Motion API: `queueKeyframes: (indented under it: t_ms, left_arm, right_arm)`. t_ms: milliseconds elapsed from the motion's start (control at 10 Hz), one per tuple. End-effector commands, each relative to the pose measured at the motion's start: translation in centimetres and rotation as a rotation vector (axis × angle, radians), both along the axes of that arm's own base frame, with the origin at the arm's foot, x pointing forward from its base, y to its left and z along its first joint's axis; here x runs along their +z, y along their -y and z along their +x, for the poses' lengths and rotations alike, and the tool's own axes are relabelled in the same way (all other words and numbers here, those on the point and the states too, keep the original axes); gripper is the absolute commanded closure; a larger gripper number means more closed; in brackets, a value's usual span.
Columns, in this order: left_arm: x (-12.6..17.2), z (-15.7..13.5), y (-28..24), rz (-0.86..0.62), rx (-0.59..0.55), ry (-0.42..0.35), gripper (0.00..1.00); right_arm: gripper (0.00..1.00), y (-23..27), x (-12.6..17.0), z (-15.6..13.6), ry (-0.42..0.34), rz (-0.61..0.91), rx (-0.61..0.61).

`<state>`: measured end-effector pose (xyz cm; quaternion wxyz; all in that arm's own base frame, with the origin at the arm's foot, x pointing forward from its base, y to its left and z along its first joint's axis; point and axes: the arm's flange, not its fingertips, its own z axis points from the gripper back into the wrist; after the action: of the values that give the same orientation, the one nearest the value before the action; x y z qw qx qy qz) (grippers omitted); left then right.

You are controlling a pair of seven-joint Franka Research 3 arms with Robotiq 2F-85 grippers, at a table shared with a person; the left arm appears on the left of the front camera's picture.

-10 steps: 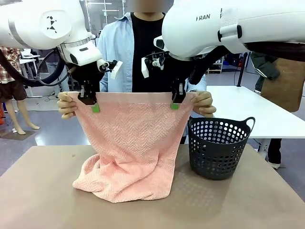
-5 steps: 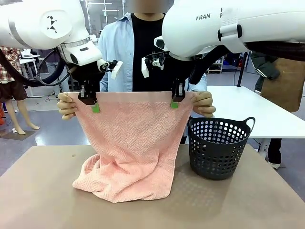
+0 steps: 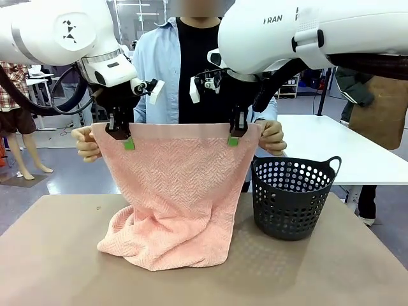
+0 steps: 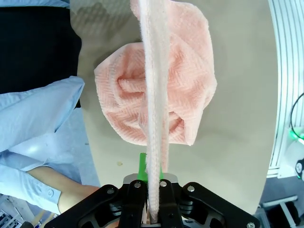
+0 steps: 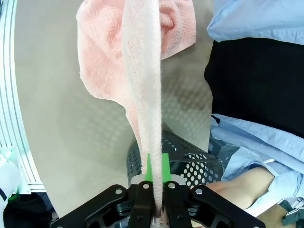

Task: Fold the towel.
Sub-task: Grab the top end of the 100 cm Hotel Towel extended by the human, then release the end of the 100 cm Hotel Towel you were holding and grab the top end of the folded side.

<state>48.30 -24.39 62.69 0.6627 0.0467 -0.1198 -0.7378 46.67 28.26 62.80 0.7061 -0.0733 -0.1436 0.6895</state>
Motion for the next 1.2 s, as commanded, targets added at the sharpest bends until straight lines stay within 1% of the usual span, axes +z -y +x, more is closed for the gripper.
queueKeyframes:
  t_ms: [0,1100]
  left_arm:
    - [-0.03,0.06,-0.16,0.007,-0.009,0.003,1.0]
    - [-0.03,0.06,-0.16,0.007,-0.009,0.003,1.0]
  right_arm:
    - [1.0,-0.04,0.14,0.01,0.014,-0.008,0.003]
    - [1.0,-0.04,0.14,0.01,0.014,-0.008,0.003]
